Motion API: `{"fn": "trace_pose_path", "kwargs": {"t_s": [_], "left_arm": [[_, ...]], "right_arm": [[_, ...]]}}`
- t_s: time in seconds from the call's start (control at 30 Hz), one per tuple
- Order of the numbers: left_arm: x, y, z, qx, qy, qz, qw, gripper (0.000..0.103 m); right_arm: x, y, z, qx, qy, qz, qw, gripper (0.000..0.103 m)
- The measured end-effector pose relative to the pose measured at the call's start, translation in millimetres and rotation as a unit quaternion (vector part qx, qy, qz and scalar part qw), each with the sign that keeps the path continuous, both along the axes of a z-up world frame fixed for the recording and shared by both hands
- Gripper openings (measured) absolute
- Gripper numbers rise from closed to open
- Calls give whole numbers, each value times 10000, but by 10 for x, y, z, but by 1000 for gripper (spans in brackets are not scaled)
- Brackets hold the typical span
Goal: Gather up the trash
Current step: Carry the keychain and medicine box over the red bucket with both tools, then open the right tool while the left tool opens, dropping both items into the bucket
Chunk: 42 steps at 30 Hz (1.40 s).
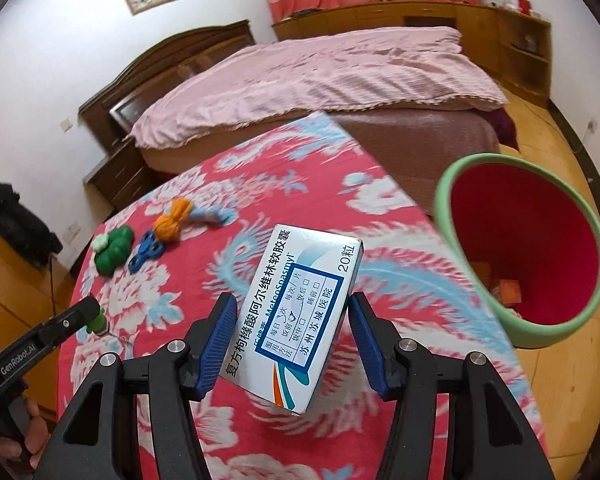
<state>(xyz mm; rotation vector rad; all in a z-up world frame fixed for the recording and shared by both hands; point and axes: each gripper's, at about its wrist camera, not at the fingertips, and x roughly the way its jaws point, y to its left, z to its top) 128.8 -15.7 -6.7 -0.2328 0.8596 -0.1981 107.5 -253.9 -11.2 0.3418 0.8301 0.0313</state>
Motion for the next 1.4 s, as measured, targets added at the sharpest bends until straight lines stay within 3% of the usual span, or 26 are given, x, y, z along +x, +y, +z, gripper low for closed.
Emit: {"fn": "trace_pose_path", "kwargs": {"t_s": [0.63,1.13,1.4], "left_arm": [[-11,-938,173,340,-133,-858,9956,27],[78,-1640,194,254,-49,-1646,9860,27],[137,-1998,271,256,-136,-2037,9786,27]], "right_arm": [[-379,-1017,97,247,-277,-1055,9937,59],[-459,-1652,-59,230,-174,-1797,9833,59],[-390,-1823,-167,240,-25,-1913,9812,61]]}}
